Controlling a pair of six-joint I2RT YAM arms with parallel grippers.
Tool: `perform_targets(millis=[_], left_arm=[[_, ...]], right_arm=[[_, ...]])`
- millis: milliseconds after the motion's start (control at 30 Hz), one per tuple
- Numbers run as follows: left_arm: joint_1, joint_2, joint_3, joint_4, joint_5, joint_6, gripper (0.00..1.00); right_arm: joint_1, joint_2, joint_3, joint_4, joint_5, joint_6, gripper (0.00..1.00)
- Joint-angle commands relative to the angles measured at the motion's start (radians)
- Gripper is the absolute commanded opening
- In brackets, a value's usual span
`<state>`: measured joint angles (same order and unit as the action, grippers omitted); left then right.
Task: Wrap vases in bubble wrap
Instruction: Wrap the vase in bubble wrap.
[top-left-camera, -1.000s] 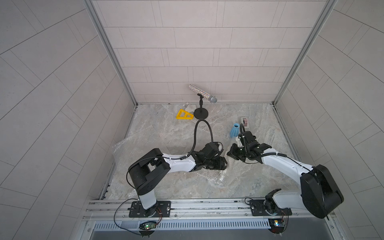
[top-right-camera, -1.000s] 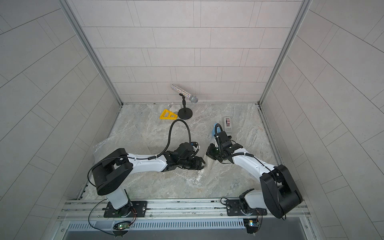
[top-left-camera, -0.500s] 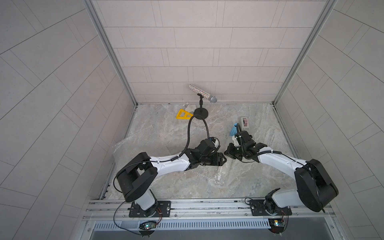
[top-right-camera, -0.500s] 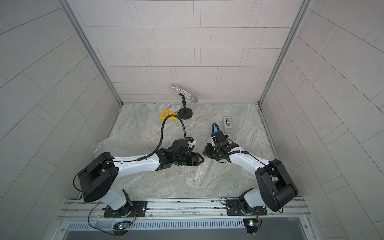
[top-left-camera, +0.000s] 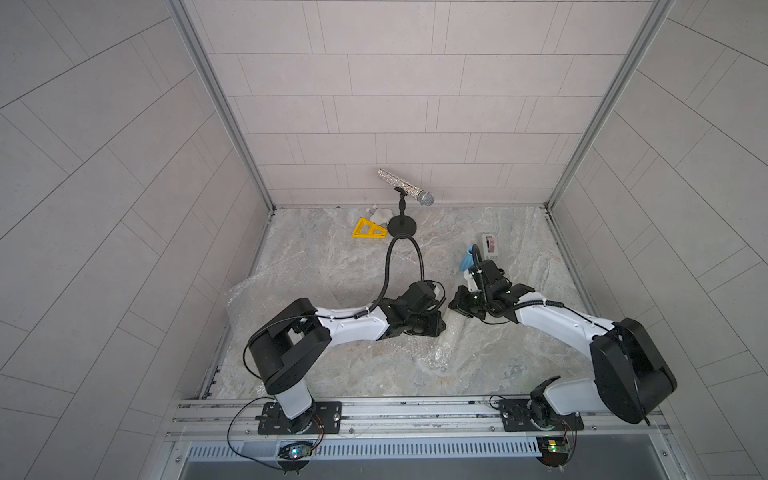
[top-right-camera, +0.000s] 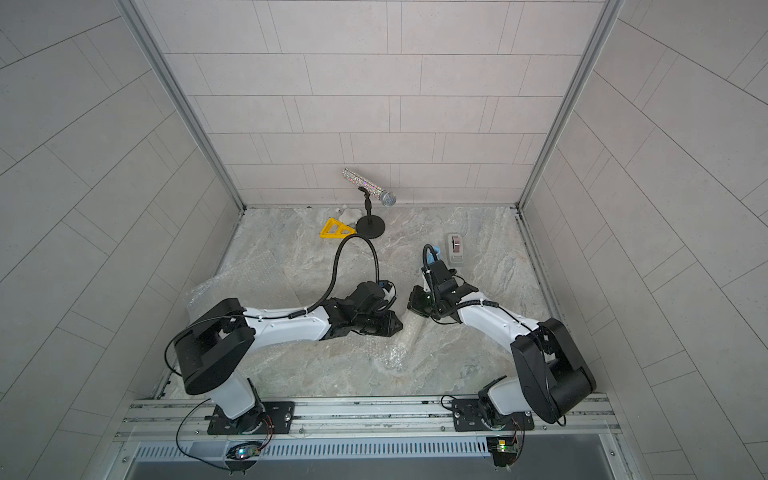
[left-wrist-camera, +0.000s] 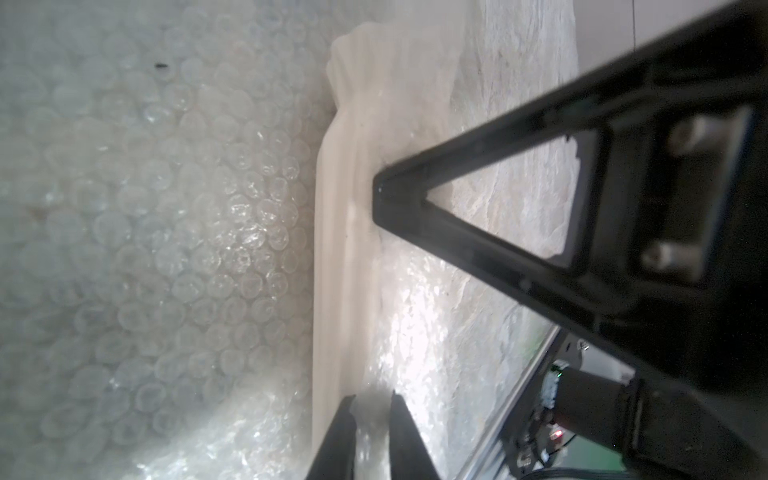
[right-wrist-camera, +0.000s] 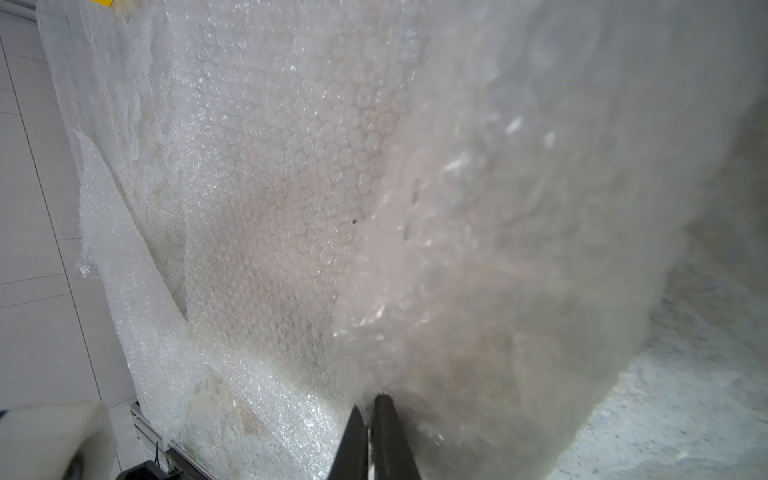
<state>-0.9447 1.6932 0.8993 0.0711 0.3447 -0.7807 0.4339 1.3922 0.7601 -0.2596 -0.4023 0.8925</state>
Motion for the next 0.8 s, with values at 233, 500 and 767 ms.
perform_targets(millis=[233,500,767], left_arm=[[0.004,0.008,-0.044,-0.016,-0.026,-0.019,0.09],[0.006,0.015,-0.073,-0.016,-0.03,-0.047,0.06],[-0.002,-0.002,-0.129,0.025,-0.046,-0.1,0.06]], right_arm=[[-0.03,-0.197,0.073,-0.343,0.124,-0.191,0.37],[-0.051,-0.326,-0.065,-0.314,0.12,-0.2,0.67],[-0.008,-0.167,-0.047,-0.155,-0.013,-0.118,0.78]])
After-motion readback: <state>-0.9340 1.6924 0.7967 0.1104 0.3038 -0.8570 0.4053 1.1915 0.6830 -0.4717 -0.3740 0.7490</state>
